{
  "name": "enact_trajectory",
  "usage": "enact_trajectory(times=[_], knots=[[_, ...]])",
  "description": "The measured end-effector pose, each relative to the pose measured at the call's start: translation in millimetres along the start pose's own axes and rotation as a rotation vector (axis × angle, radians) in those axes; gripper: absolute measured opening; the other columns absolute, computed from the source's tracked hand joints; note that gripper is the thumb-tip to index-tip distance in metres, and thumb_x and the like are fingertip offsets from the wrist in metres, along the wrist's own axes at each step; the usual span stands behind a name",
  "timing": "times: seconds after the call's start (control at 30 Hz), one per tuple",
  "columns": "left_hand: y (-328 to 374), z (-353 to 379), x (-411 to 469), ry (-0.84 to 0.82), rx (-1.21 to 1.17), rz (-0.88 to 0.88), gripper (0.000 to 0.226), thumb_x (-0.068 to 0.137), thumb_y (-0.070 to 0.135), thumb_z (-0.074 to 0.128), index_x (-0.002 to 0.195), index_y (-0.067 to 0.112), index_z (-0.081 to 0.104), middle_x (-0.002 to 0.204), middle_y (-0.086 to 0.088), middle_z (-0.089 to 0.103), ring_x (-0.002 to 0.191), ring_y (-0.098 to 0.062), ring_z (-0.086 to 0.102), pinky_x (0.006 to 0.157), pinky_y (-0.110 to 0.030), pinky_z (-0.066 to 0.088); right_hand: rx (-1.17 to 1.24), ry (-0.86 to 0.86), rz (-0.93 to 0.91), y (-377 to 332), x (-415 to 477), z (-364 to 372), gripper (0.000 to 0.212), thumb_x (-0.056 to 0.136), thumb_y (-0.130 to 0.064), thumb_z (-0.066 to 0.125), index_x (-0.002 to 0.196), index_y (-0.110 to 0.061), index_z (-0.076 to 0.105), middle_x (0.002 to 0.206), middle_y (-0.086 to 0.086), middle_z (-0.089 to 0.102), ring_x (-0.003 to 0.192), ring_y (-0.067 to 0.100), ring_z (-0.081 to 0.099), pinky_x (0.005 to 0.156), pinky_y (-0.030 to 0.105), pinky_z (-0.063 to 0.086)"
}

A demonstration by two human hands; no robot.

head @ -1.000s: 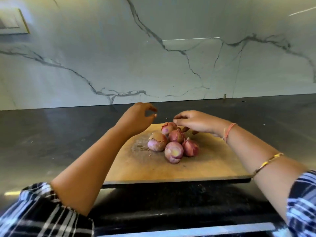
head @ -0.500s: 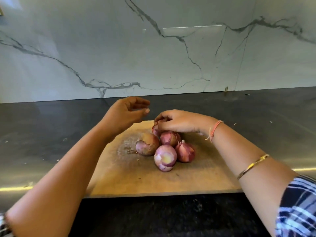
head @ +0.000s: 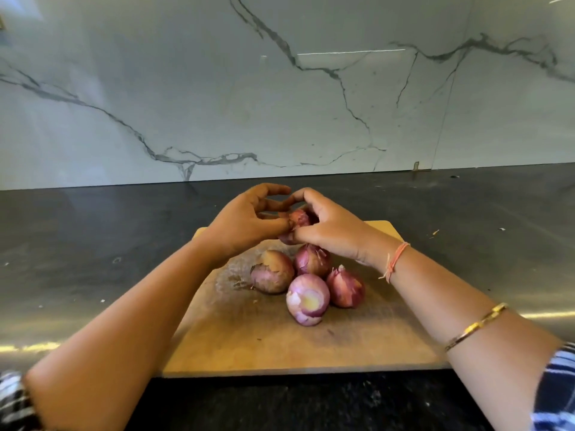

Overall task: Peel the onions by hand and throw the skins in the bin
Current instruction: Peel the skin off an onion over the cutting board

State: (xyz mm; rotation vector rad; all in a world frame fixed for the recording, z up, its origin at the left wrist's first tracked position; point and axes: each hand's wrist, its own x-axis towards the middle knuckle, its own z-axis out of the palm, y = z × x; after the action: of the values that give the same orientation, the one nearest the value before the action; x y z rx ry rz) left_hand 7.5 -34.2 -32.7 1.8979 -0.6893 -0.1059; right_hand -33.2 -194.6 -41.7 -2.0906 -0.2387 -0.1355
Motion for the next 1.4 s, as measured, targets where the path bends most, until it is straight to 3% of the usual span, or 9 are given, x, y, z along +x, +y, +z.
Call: enact_trajectory(times=[0.3,0.47,0.6,0.83,1.0,1.1,1.23,1.4], knots=[[-0.8,3.4,-6.8,0.176,-0.12,0.073,0.034,0.084,-0.003,0.061,0.104,0.024,0.06,0.095,-0.001,0.071,0.077,-0.011,0.071,0.069,-0.02,0.056,0.114,0.06,-0.055,-2.3,-4.5,0.8,0.06,0.081,-0.008,0.071,0.13,-0.026,0.043,0.11,0.009,0.062,0.104,0.021,0.062,0.1,0.041,0.047],[0.4,4.6,-8.3,0.234,-0.115,0.086,0.022,0.085,0.002,0.065,0.09,0.024,0.067,0.089,0.004,0.071,0.075,-0.01,0.071,0.071,-0.02,0.056,0.244,0.121,-0.072,-1.5,-4.5,1.7,0.062,0.071,-0.012,0.071,0.127,-0.025,0.046,0.104,0.011,0.065,0.1,0.022,0.064,0.1,0.041,0.048],[0.4,4.9,-8.3,0.258,-0.129,0.081,0.018,0.085,0.005,0.065,0.087,0.022,0.07,0.088,0.0,0.072,0.077,-0.015,0.072,0.074,-0.025,0.058,0.346,0.135,-0.114,-1.0,-4.7,0.5,0.051,0.083,0.003,0.063,0.125,-0.02,0.046,0.097,0.012,0.069,0.091,0.022,0.064,0.1,0.043,0.048],[4.9,10.8,-9.1,0.335,-0.226,0.082,0.011,0.086,0.002,0.065,0.081,0.011,0.068,0.078,-0.001,0.069,0.064,-0.008,0.068,0.063,-0.018,0.055,0.593,0.186,-0.169,-1.4,-1.2,2.6,0.038,0.071,-0.013,0.061,0.109,-0.018,0.055,0.083,0.0,0.073,0.084,0.017,0.065,0.089,0.037,0.05],[1.8,11.8,-6.3,0.372,-0.332,0.024,0.011,0.087,0.002,0.062,0.08,0.008,0.068,0.076,-0.009,0.069,0.067,-0.015,0.069,0.067,-0.025,0.057,0.565,0.187,-0.162,-2.9,-0.4,6.2,0.027,0.09,-0.009,0.058,0.117,-0.016,0.055,0.103,0.01,0.065,0.089,0.013,0.06,0.088,0.031,0.049],[0.4,10.3,-5.4,0.363,-0.386,-0.01,0.01,0.088,0.001,0.061,0.081,0.005,0.067,0.073,-0.01,0.068,0.067,-0.016,0.069,0.067,-0.025,0.057,0.489,0.142,-0.143,-3.0,0.9,10.9,0.028,0.087,-0.026,0.058,0.114,-0.029,0.054,0.113,0.005,0.061,0.092,0.014,0.059,0.075,0.027,0.049],[1.1,10.8,-5.1,0.349,-0.352,-0.022,0.01,0.089,0.003,0.061,0.081,0.006,0.066,0.068,-0.004,0.068,0.061,-0.01,0.068,0.06,-0.018,0.055,0.582,0.167,-0.108,-1.4,-0.3,7.3,0.022,0.094,-0.014,0.056,0.113,-0.024,0.054,0.103,0.003,0.064,0.091,0.019,0.062,0.08,0.039,0.05],[-2.9,10.3,-3.9,0.358,-0.241,-0.017,0.009,0.089,0.008,0.063,0.081,0.008,0.067,0.07,-0.004,0.069,0.061,-0.009,0.069,0.06,-0.016,0.054,0.657,0.183,-0.038,-4.7,-2.6,3.0,0.006,0.096,-0.013,0.05,0.098,-0.016,0.055,0.084,0.005,0.059,0.067,0.013,0.06,0.063,0.027,0.048]])
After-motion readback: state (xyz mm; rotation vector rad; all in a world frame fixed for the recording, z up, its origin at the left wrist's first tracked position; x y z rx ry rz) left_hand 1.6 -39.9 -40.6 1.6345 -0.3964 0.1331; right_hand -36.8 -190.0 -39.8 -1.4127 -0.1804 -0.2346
